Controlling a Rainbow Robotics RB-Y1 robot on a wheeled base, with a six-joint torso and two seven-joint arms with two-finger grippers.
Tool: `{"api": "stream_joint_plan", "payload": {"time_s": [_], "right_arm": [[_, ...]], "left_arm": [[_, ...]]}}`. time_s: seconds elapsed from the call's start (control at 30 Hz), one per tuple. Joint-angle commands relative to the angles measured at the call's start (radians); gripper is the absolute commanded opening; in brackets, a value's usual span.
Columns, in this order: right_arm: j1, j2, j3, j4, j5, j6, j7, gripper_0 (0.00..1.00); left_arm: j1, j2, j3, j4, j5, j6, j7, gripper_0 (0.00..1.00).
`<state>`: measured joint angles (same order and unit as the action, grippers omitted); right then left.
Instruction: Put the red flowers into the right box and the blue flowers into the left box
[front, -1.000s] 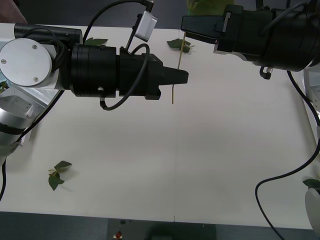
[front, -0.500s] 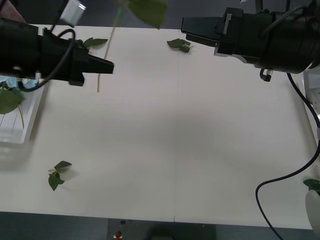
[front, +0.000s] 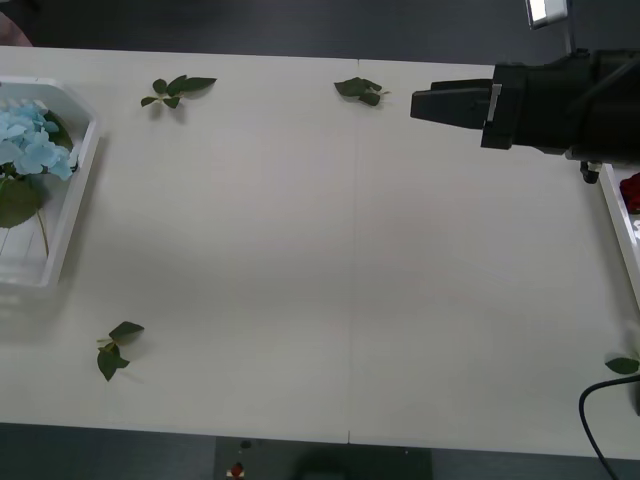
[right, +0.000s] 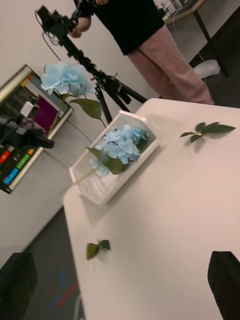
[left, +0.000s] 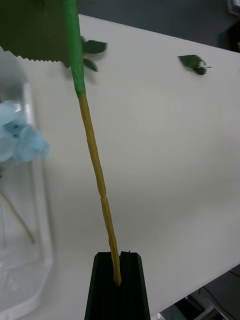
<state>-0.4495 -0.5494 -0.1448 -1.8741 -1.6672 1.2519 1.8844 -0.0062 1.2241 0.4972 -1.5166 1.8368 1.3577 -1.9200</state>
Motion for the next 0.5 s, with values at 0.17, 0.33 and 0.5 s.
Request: {"api": "stream_joint_plan", "payload": {"time_s": [0.17,0.33,0.5], "right_arm": [[0.043,-0.063,-0.133,0.021,0.000,0.190,0.206,1.00],[0.041,-0.081,-0.222,0.098,0.000,0.343,0.338,1.00],[0.041,-0.127,-0.256,0.171,0.001,0.431,0.461,1.00]], "left_arm": [[0.144,0.092,0.043,0.133,-0.189,-0.069,-0.005,0.00],[0.158,0.092,-0.020,0.184,-0.254,-0.100,-0.022,0.00],[0.158,0.092,-0.080,0.203,-0.320,-0.117,-0.036,0.00]]}}
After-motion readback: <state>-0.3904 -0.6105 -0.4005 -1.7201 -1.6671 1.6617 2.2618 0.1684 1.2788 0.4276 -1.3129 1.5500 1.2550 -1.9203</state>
